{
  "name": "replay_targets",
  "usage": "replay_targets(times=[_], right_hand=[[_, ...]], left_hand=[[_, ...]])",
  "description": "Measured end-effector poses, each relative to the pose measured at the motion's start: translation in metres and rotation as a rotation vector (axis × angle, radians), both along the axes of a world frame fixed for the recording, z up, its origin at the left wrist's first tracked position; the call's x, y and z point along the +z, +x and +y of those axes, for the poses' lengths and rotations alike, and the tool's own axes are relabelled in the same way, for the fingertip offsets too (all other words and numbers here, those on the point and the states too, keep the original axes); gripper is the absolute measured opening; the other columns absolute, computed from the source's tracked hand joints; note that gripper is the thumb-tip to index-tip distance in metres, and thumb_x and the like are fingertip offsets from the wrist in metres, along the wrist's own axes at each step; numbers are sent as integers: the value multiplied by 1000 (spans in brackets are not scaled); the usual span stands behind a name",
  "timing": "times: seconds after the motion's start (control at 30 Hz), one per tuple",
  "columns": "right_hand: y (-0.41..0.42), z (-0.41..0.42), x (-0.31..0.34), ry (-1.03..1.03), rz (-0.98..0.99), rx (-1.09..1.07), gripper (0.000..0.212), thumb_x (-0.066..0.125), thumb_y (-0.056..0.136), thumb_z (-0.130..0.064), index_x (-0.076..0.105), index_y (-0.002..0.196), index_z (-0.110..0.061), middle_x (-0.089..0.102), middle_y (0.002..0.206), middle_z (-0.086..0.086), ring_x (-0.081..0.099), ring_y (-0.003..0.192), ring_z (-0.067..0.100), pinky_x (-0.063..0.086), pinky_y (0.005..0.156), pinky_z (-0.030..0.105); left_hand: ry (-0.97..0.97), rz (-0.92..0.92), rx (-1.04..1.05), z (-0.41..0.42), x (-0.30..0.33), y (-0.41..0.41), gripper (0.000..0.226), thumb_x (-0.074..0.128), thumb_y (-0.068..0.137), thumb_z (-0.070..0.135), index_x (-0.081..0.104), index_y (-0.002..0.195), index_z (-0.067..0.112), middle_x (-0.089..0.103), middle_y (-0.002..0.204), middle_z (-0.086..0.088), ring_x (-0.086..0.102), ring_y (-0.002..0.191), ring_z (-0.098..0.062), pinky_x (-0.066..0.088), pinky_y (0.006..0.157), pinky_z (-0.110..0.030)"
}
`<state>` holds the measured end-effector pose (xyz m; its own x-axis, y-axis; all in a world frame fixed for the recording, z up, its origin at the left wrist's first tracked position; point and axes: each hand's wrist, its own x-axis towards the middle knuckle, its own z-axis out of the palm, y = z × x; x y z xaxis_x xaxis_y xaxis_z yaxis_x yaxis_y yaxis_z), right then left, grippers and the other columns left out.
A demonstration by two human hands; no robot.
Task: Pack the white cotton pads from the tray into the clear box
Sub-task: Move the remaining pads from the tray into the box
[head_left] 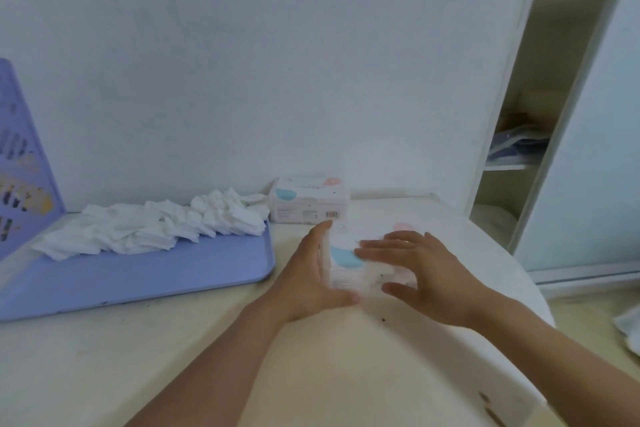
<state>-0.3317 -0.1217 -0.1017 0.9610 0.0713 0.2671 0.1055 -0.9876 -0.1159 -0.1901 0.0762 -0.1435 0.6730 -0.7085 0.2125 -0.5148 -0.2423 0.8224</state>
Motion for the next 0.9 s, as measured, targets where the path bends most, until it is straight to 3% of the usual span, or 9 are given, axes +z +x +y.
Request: replay_targets(times=[0.17, 0.27, 0.33, 0.5, 0.57, 0.63, 0.7, 0.8, 0.9], right_hand=[[9, -6, -12, -163, -172, 87, 49, 43, 106, -44, 35, 154, -44, 41, 158, -20, 41, 145, 10, 39, 115, 48], [23, -5, -4, -228, -363, 139, 50, 35, 106, -46, 48, 150, -28, 61, 143, -6, 62, 126, 21, 54, 98, 42], [44, -8, 17, -124, -472, 35, 50, 35, 105, -48, 55, 143, -24, 69, 130, -2, 67, 113, 28, 55, 87, 42], [94, -2, 74, 465, -621, -550, 43, 56, 101, -42, 54, 136, -16, 55, 136, 10, 51, 127, 31, 45, 97, 43], [91, 26, 63, 442, -502, -346, 33, 57, 99, -47, 62, 119, -21, 65, 117, 3, 62, 109, 24, 50, 91, 38], [75, 63, 37, 303, -121, -116, 40, 50, 97, -62, 63, 121, -32, 66, 121, -6, 64, 108, 18, 50, 94, 38], [60, 85, 12, 125, 160, -98, 50, 37, 96, -72, 63, 120, -36, 67, 122, -7, 64, 106, 19, 46, 86, 35], [58, 94, -2, -135, 91, -287, 64, 26, 95, -76, 67, 89, -26, 71, 88, -5, 64, 81, 21, 40, 67, 33], [68, 87, 0, -72, 60, -337, 58, 32, 98, -69, 51, 70, -23, 59, 72, -5, 58, 69, 23, 42, 64, 34]], left_hand=[[-74, 72, 57, 14, -3, 7, 139, 99, 38, 52, 13, 147, 51, 44, 142, 19, 51, 129, -10, 55, 99, -37], [-66, 34, 111, 23, -5, 7, 148, 98, 41, 50, 2, 154, 44, 42, 140, 17, 49, 126, -6, 50, 103, -31], [-68, -5, 121, 26, -6, 5, 148, 98, 42, 49, 1, 153, 42, 41, 139, 14, 48, 125, -7, 45, 104, -28], [-103, -47, 137, 22, -6, 0, 132, 101, 46, 37, 15, 145, 37, 41, 135, 9, 49, 121, -8, 43, 100, -23], [-110, -58, 171, 22, -10, 4, 130, 100, 43, 43, 21, 145, 33, 41, 138, 8, 48, 125, -10, 43, 104, -25], [-126, -43, 184, 21, -11, 7, 135, 96, 41, 52, 18, 149, 32, 34, 146, 8, 44, 129, -10, 42, 108, -28], [-142, 7, 162, 21, -9, 6, 131, 93, 46, 46, 16, 151, 31, 28, 147, 8, 43, 131, -12, 41, 111, -30], [-53, -33, 159, 29, -1, 2, 124, 92, 55, 31, 13, 151, 36, 25, 145, 12, 39, 132, -14, 42, 109, -31], [110, -357, 261, 53, 15, 9, 102, 86, 61, 59, 34, 144, 32, 41, 132, 13, 44, 119, -8, 45, 97, -29]])
